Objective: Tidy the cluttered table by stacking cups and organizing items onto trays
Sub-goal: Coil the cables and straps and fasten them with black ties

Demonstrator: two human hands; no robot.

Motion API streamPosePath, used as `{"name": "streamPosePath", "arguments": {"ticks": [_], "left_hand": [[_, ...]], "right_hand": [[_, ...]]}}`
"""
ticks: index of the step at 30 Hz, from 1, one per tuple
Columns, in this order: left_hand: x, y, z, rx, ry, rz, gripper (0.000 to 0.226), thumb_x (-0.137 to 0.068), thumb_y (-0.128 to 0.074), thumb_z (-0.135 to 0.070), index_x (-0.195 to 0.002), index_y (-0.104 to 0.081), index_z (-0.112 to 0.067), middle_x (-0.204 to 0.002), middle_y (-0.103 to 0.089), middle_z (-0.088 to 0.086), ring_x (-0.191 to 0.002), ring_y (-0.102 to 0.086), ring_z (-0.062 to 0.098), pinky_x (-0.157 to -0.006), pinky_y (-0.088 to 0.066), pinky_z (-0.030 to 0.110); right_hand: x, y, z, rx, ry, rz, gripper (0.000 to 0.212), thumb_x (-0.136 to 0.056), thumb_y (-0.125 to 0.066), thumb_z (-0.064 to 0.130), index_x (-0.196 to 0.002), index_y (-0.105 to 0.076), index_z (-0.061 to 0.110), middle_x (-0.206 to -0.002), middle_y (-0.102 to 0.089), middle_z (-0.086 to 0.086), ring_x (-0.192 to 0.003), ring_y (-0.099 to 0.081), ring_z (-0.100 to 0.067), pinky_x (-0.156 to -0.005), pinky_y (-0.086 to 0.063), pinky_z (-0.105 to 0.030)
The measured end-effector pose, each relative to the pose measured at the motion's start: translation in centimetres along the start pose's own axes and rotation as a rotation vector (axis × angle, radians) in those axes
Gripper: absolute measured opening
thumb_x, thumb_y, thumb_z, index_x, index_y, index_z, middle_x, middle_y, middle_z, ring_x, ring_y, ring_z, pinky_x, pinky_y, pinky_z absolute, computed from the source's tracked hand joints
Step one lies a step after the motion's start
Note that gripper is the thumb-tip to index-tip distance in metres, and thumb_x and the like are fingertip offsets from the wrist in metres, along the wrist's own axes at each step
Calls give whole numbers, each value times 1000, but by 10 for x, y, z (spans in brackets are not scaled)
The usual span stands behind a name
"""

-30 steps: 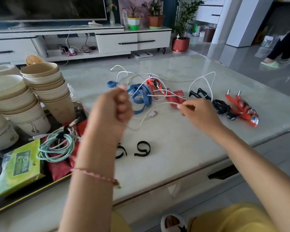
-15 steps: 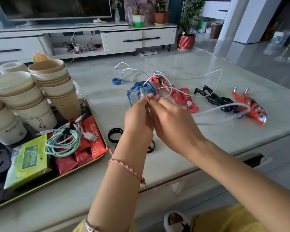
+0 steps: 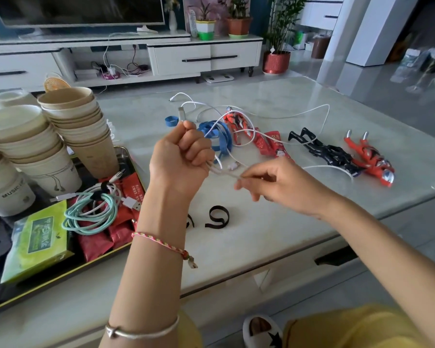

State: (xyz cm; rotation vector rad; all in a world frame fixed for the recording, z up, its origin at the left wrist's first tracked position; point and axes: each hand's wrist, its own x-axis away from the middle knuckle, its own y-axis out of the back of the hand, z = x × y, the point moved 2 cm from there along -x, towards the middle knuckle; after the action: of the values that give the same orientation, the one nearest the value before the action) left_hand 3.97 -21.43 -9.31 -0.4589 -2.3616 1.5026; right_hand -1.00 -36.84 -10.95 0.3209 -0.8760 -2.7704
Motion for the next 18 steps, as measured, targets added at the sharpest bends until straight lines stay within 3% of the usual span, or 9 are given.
{"name": "streamPosePath", "arguments": {"ticks": [3,6,9,11,14,18], "left_hand": [[2,-1,-3,-53,63,56,39,-98,-29,-24,-64,-46,-18,-46,-14,-10,-42,-8,5,-34,-13,18],[10,-2,-6,-94,171,129,28,-88,-40,-20,-64,-54,-16,-51,-13,-10,-43,-9,4,-33,-13,20],[22,-3,1,-125,406,174,10,-75,-52,-9,-69,-57,-14,-47,-17,-10,-41,-12,4,-35,-6,15],[24,2,12,-349,436,70,12,-79,-46,-9,-70,-50,-16,-39,-31,-9,-32,-13,4,-30,-10,13],[19,6,33,-592,350,-131,25,-96,-34,-12,-73,-45,-14,-50,-61,-2,-25,-22,1,-26,-17,9],[15,7,46,-625,196,-255,33,-101,-32,-19,-74,-47,-10,-59,-68,5,-29,-41,5,-33,-36,11]], "right_hand": [[2,13,-28,-66,-267,219,15,-91,-58,18,-86,-71,13,-55,-56,5,-42,-36,-3,-41,-27,-13],[3,23,-49,81,-412,263,20,-88,-60,31,-80,-72,18,-53,-55,9,-46,-38,-5,-42,-29,-12],[-8,31,-59,284,-397,61,32,-81,-66,42,-64,-70,15,-51,-55,4,-41,-40,-1,-42,-29,-9],[-15,35,-59,425,-339,-110,43,-79,-69,40,-60,-65,2,-51,-52,-3,-45,-41,-8,-44,-28,-16],[-23,36,-49,401,-246,-272,32,-86,-62,20,-66,-61,-6,-59,-52,-14,-54,-42,-23,-53,-30,-25],[-25,23,-20,383,-133,-438,22,-87,-51,9,-68,-62,7,-60,-57,-7,-56,-50,-21,-55,-38,-28]]}}
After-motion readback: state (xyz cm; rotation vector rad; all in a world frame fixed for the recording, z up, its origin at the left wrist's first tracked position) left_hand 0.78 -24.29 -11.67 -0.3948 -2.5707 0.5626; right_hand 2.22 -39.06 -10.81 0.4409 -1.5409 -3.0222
